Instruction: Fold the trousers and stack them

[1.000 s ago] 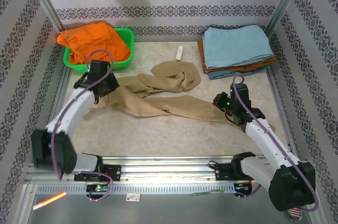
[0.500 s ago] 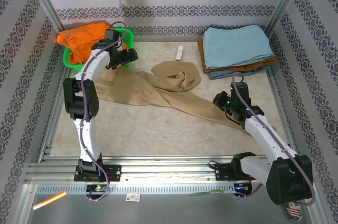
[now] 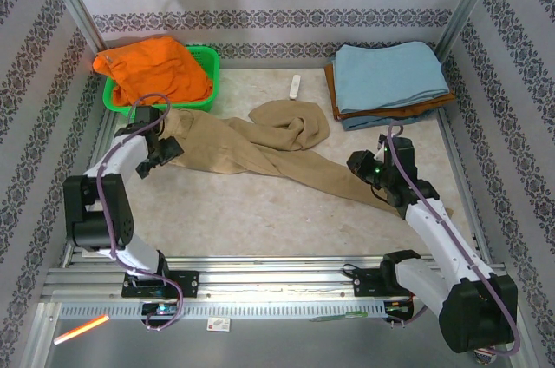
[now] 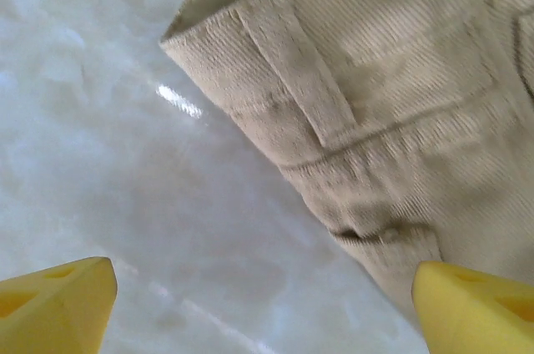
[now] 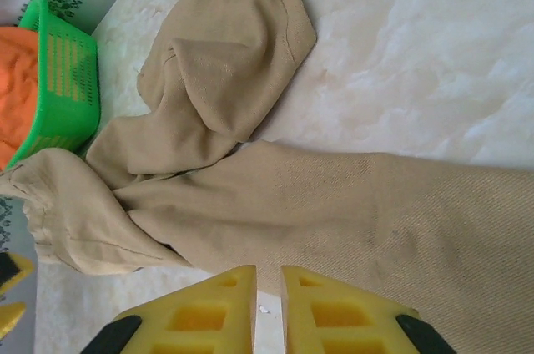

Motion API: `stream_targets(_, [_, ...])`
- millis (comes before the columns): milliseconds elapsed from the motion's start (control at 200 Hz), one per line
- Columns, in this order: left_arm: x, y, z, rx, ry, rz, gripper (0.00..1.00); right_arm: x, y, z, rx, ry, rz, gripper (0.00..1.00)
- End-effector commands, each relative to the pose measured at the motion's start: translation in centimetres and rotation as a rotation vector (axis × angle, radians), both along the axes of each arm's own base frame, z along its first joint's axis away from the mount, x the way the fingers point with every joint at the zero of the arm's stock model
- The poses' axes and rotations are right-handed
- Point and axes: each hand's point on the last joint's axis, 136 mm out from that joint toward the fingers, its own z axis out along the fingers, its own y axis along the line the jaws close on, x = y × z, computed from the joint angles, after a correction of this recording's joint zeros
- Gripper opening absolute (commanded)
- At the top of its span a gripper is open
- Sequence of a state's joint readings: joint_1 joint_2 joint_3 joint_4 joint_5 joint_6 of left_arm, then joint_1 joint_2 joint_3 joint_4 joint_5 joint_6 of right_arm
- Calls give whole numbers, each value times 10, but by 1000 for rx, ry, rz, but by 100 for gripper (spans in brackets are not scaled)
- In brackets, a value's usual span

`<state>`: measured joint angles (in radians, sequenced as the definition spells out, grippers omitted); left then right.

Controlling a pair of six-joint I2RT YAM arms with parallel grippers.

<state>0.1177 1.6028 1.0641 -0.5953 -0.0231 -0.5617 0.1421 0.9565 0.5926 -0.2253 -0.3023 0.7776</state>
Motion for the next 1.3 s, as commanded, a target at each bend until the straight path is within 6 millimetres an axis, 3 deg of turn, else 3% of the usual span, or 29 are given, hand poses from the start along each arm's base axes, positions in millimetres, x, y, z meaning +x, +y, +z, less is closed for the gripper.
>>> stream_targets(0, [51,13,32,55,-145,2,90,-3,7,-2,2,-15,42,19])
stream_targets(205, [80,22,40,107,-116,-43,81,-6,7,-11,9,-4,36,21])
stream_targets(355, [89,17,12,66,-44,-66,79,-5,6,-13,7,0,36,24])
stream_targets(465, [92,14,-9,40,-26,-65,73,-3,5,-12,4,-2,37,25])
stream_targets(629, [91,18,-21,61,13,-69,47,-5,2,-9,-2,-7,34,25])
stream_targets(824, [83,16,4,64,-49,-49,10,-5,0,-7,7,-16,23,25])
stream_targets(1074, [44,8,38,37,-112,-8,0,-3,3,-2,22,-27,33,25])
stream_targets(1174, [12,4,51,21,-130,27,0,-1,5,0,33,-31,38,26])
stream_targets(1294, [-41,0,76,10,-177,84,0,1,10,3,54,-32,57,26])
